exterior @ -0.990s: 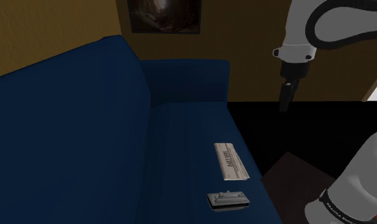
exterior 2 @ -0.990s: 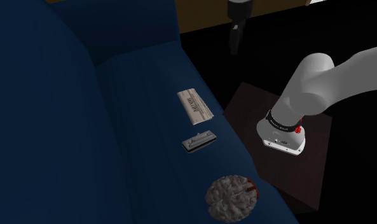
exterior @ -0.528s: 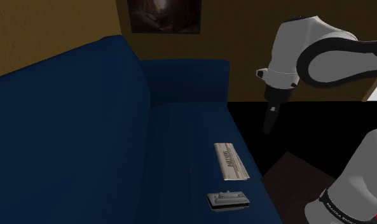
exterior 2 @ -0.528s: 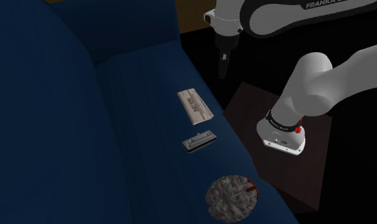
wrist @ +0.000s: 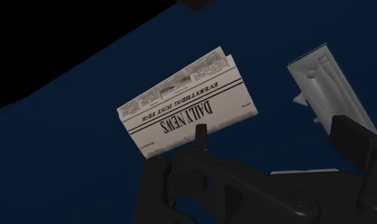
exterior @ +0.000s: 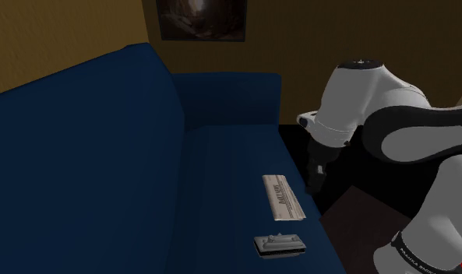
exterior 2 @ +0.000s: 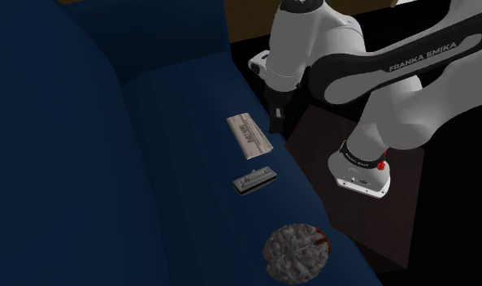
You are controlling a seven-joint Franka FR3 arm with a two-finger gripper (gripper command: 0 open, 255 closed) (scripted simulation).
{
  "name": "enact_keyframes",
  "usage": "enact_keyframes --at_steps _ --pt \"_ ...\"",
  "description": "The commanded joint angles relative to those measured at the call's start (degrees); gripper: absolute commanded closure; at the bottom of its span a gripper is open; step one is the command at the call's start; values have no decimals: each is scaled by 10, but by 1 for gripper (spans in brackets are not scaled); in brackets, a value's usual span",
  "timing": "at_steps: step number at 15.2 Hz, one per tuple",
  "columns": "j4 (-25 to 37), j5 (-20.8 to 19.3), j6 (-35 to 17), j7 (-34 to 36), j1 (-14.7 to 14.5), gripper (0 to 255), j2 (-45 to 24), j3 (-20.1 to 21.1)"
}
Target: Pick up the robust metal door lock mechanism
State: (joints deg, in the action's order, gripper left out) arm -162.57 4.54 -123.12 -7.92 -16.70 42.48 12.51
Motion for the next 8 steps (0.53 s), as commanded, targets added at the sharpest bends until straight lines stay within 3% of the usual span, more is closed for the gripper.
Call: enact_keyframes --at_steps 1,8 --pt "-14 10 -58 5 -20 0 -27 22" --pt "-40 13 -251 36 -64 0 -144 109"
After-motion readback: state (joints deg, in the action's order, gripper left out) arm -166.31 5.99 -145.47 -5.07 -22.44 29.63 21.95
